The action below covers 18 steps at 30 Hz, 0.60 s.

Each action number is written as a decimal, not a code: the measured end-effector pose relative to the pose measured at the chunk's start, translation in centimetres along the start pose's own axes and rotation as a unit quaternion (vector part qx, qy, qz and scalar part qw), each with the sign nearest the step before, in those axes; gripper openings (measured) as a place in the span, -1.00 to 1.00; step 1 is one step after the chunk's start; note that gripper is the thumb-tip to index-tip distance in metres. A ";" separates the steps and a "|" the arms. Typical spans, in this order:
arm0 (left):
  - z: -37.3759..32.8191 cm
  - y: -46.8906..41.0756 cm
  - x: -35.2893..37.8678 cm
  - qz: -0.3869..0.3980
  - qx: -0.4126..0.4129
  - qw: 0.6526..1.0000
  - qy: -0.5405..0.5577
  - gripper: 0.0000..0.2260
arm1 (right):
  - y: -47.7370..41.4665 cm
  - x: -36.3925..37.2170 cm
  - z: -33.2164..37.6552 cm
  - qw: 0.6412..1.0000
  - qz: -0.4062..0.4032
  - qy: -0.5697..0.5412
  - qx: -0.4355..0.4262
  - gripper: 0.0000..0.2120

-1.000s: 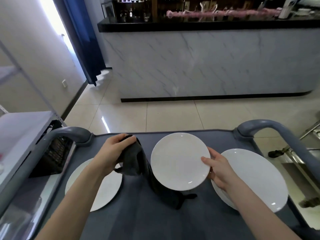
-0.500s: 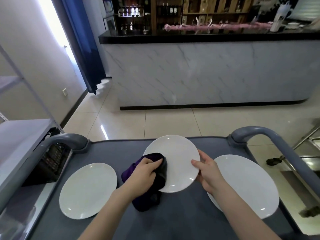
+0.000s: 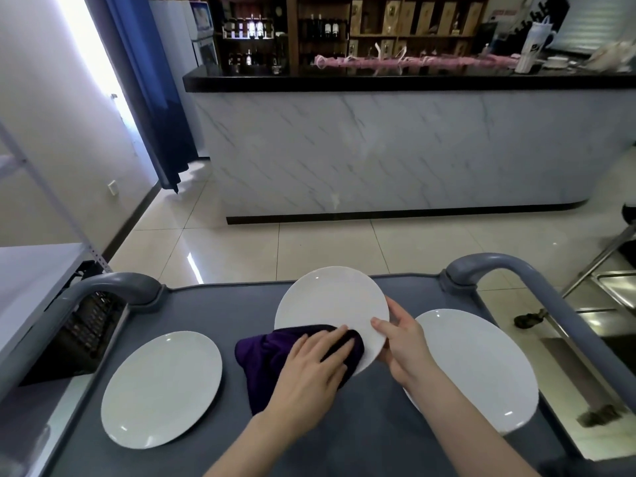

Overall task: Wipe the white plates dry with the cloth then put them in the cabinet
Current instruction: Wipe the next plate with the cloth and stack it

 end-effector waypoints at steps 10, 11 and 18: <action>2.9 -3.8 -0.2 0.041 -0.030 0.996 -0.074 -0.51 | 2.0 0.9 -0.4 0.999 0.028 0.019 0.009 -0.61; 3.6 -4.3 -0.5 0.041 -0.032 0.995 -0.085 -0.51 | 2.3 1.1 -0.5 0.999 0.038 0.033 0.005 -0.60; 4.4 -4.6 -0.7 0.012 -0.058 0.997 -0.046 -0.50 | 2.7 1.3 1.0 0.994 0.071 0.076 -0.036 -0.54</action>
Point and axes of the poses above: each hand's wrist, its own y-axis away from the middle knuckle, its own x-axis out of the palm, z = x × y, the point moved 8 cm from there along -y, towards the middle knuckle, and after that the axes turned 4 degrees about y, right-handed, at the moved point
